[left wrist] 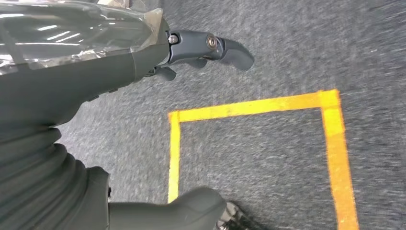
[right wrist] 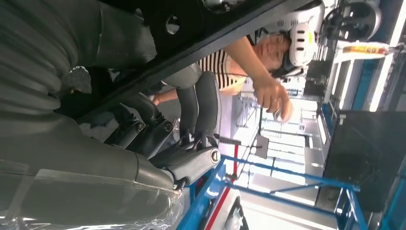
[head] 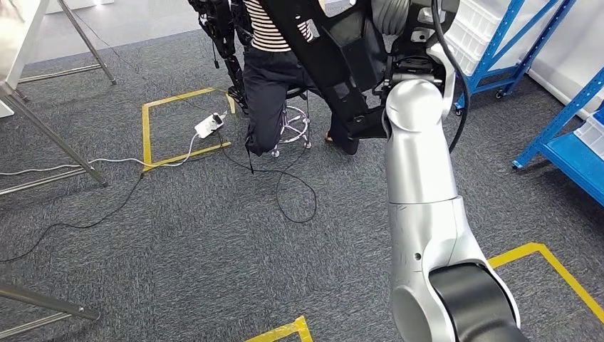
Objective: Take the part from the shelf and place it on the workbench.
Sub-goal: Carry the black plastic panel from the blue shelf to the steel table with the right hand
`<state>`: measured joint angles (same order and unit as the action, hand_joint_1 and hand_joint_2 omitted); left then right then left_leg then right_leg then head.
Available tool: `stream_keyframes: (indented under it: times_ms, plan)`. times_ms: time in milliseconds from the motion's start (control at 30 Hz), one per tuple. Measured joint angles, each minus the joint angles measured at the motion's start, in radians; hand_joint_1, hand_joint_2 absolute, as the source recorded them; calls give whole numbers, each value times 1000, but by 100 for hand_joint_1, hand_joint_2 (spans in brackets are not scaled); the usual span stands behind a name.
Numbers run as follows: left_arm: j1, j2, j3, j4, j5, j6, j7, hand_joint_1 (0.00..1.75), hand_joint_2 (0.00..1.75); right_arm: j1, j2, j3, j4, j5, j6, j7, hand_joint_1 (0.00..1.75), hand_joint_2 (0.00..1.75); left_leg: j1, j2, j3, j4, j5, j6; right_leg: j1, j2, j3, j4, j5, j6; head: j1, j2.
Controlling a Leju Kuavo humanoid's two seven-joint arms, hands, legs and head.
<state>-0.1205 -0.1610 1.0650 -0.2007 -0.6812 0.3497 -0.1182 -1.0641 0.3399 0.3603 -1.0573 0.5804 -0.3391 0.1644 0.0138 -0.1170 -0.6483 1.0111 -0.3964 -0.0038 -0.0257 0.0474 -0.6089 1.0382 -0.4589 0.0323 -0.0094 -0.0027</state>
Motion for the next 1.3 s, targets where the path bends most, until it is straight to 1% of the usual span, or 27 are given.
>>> stream_keyframes:
  times_ms: [33, 100, 167, 233, 267, 300, 333, 400, 467, 533, 567, 600, 667, 733, 767, 800, 833, 900, 933, 1000, 1033, 1067, 1133, 1200, 1233, 1267, 1300]
  plan:
    - [1, 2, 2, 0, 2, -1, 0, 0, 175, -5, 1, 9, 3, -17, -4, 5, 175, 175, 4, -1, -3, -1, 1, -6, 0, -8, 1, -1, 2, -8, 0, 0]
    - [3, 4, 6, 0, 2, -4, 1, 0, 175, -21, 2, 29, 10, -49, -12, 9, 175, 175, 6, 35, -18, 26, -17, -17, 0, -25, 3, -6, 7, -27, -4, 0]
    - [1, 5, 7, 0, 2, -6, 1, 0, 175, -36, 1, 42, 16, -65, -17, 9, 175, 175, 5, 88, -64, 126, -72, -23, 6, -44, 6, -8, 7, -40, -9, 0]
    - [-1, 6, 7, 0, 2, -8, 0, 0, 175, -42, 1, 50, 23, -74, -17, 9, 175, 175, 7, 106, -124, 250, -122, -27, 14, -65, 7, -8, 5, -48, -10, 0]
    - [0, 6, 7, 0, 2, -12, -1, 0, 175, -43, 1, 55, 28, -81, -18, 9, 175, 175, 7, 108, -138, 277, -126, -27, 17, -76, 8, -8, 3, -49, -10, 0]
    - [0, 7, 8, 0, 2, -19, -4, 0, 175, -44, 1, 61, 33, -93, -21, 9, 175, 175, 7, 111, -132, 265, -113, -26, 20, -86, 9, -8, 2, -51, -10, 0]
    - [0, 8, 8, 0, 2, -29, -8, 0, 175, -46, 1, 69, 37, -108, -24, 9, 175, 175, 7, 117, -106, 218, -87, -22, 22, -96, 10, -8, 1, -52, -10, 0]
    - [-1, 13, 8, 0, -1, -44, -14, 0, 175, -55, 1, 94, 47, -155, -39, 8, 175, 175, 0, 151, -32, 86, -35, -11, 29, -113, 12, -8, -2, -50, -9, 0]
    - [-4, 17, 10, 0, 0, -39, -2, 0, 175, -69, 1, 136, 63, -233, -62, 10, 175, 175, -9, 171, 4, 18, -18, 0, 35, -125, 14, -7, -7, -45, -8, 0]
    - [-4, 21, 20, 0, 18, 2, 28, 0, 175, -89, 2, 205, 81, -369, -98, 15, 175, 175, -16, 155, 5, 9, -17, 10, 35, -138, 17, -9, -10, -37, -6, 0]
    - [-4, 22, 31, 0, 35, 32, 42, 0, 175, -100, 2, 254, 88, -460, -124, 18, 175, 175, -16, 148, 9, 3, -13, 15, 34, -137, 14, -5, -14, -34, -6, 0]
    - [-5, 22, 44, 0, 55, 63, 53, 0, 175, -117, 1, 308, 93, -558, -154, 19, 175, 175, -14, 140, 13, -5, -9, 22, 32, -124, 7, 10, -24, -32, -6, 0]
    - [-9, 19, 73, 0, 93, 113, 60, 0, 175, -155, -1, 439, 100, -740, -220, 21, 175, 175, -9, 126, 19, -15, -1, 32, 27, -83, -36, 98, -66, -37, -4, 0]
    - [-17, 14, 106, 0, 127, 151, 56, 0, 175, -190, -2, 586, 101, -894, -287, 17, 175, 175, -8, 104, 19, -16, 0, 35, 23, -58, -98, 232, -115, -40, -3, 0]
    - [-19, 9, 123, 0, 143, 167, 53, 0, 175, -203, -2, 652, 98, -951, -312, 12, 175, 175, -6, 89, 19, -15, 0, 35, 20, -54, -118, 273, -124, -35, -2, 0]
    - [-20, 3, 139, 0, 157, 183, 48, 0, 175, -213, -2, 711, 92, -996, -328, 4, 175, 175, -4, 74, 19, -15, -1, 33, 16, -52, -121, 274, -117, -26, -2, 0]
    - [-21, -5, 154, 0, 170, 200, 43, 0, 175, -221, -1, 760, 82, -1026, -335, -4, 175, 175, 0, 59, 20, -12, -2, 31, 11, -50, -104, 234, -95, -15, -2, 0]
    - [-21, -21, 183, 0, 189, 243, 34, 0, 175, -237, -1, 839, 55, -1067, -340, -22, 175, 175, 6, 30, 17, -1, -8, 19, -1, -21, -41, 95, -39, 8, -1, 0]
    - [-22, -30, 196, 0, 194, 266, 31, 0, 175, -246, -2, 871, 41, -1085, -343, -30, 175, 175, 8, 17, 13, 5, -12, 12, -5, -5, -16, 43, -21, 12, 1, 0]
    - [-21, -47, 214, 0, 197, 306, 28, 0, 175, -261, -1, 921, 15, -1115, -349, -46, 175, 175, 12, -1, 7, 10, -14, -3, -3, 9, 3, 9, -14, 5, 2, 0]
    - [-20, -55, 221, 0, 195, 321, 30, 0, 175, -266, 0, 940, 3, -1129, -350, -53, 175, 175, 15, -9, 5, 7, -13, -10, -1, 1, 6, 8, -12, -3, 1, 0]
    - [-18, -62, 227, 0, 191, 332, 33, 0, 175, -271, 1, 955, -7, -1142, -351, -63, 175, 175, 19, -9, 4, 8, -14, -16, -1, -8, 9, 6, -10, -10, 1, 0]
    - [-17, -74, 233, 0, 174, 345, 48, 0, 175, -282, 1, 977, -22, -1168, -352, -81, 175, 175, 19, 28, -14, 45, -37, -23, -3, -28, 17, -2, -7, -26, -4, 0]
    - [-17, -84, 236, -2, 141, 347, 74, 0, 175, -293, 1, 996, -29, -1192, -352, -99, 175, 175, 17, 83, -65, 156, -94, -26, 2, -49, 23, -6, -8, -38, -10, 0]
    - [-16, -88, 238, -5, 118, 348, 92, 0, 175, -297, 1, 1006, -30, -1204, -352, -109, 175, 175, 17, 96, -98, 221, -121, -28, 6, -61, 24, -6, -9, -41, -11, 0]
    - [-15, -93, 241, -10, 92, 349, 108, 0, 175, -299, 1, 1016, -31, -1215, -352, -117, 175, 175, 18, 102, -122, 267, -135, -29, 9, -73, 24, -5, -11, -42, -11, 0]
    - [-13, -99, 246, -17, 62, 350, 126, 0, 175, -300, 1, 1025, -31, -1224, -352, -125, 175, 175, 18, 106, -130, 282, -133, -29, 12, -85, 24, -5, -12, -44, -11, 0]
